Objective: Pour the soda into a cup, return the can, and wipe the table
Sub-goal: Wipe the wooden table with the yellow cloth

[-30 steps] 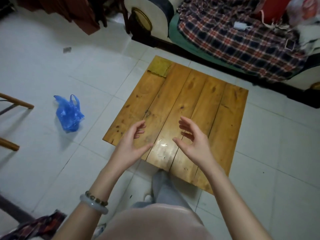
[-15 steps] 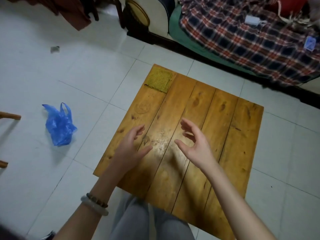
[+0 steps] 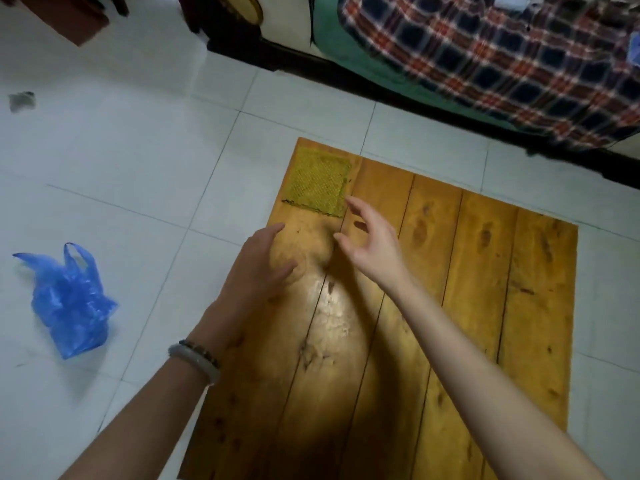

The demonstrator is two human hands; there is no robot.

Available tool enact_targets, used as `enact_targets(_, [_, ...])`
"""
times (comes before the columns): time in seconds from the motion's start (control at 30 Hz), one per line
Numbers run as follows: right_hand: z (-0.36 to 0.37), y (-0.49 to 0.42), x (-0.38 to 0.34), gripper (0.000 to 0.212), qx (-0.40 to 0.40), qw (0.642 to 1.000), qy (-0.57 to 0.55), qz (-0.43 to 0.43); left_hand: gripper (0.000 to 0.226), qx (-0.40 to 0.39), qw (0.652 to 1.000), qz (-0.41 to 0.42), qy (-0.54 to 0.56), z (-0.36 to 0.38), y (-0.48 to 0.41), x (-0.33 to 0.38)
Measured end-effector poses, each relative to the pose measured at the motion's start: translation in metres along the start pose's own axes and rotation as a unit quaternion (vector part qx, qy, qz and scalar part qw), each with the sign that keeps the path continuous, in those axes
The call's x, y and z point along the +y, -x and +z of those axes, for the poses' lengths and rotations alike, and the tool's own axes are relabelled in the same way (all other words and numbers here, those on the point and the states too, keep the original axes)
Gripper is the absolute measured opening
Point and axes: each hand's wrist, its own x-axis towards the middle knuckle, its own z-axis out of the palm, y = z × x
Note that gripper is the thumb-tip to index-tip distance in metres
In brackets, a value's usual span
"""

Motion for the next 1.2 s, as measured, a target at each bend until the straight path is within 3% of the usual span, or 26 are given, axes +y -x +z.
enact_targets(0.1, [0.031,-0.045,0.026,0.056,-0.016,0.998,0.060,0.011,0.063,-0.008,0.994,0.027,-0.103,0.016,-0.039,-0.034])
enact_targets(0.2, [0.062,-0.077,0.057,0.057,-0.054,0.989,0.137,0.003,0.059,-0.033,0.966,0.146,-0.210,0.026,-0.070,-0.059])
enact_targets(0.37, [0.086,-0.098,0.094,0.056,-0.108,0.962,0.250,-0.029,0.049,0.006,0.932,0.252,-0.260,0.030,-0.119,-0.081])
enact_targets(0.53, [0.087,-0.102,0.111,0.045,-0.077,0.948,0.294,-0.093,0.042,-0.007,0.905,0.316,-0.283,0.040,-0.148,-0.093])
enact_targets(0.77, [0.088,-0.110,0.116,0.026,-0.002,0.954,0.267,-0.135,0.009,-0.017,0.895,0.313,-0.318,0.039,-0.171,-0.088])
enact_targets(1.03, [0.077,-0.049,0.125,0.028,-0.030,0.961,0.235,-0.145,0.017,-0.006,0.894,0.341,-0.290,0.051,-0.105,-0.085])
enact_targets(1.2, [0.064,0.033,0.136,0.028,-0.074,0.958,0.234,-0.152,0.020,-0.049,0.897,0.351,-0.264,0.075,-0.023,-0.083])
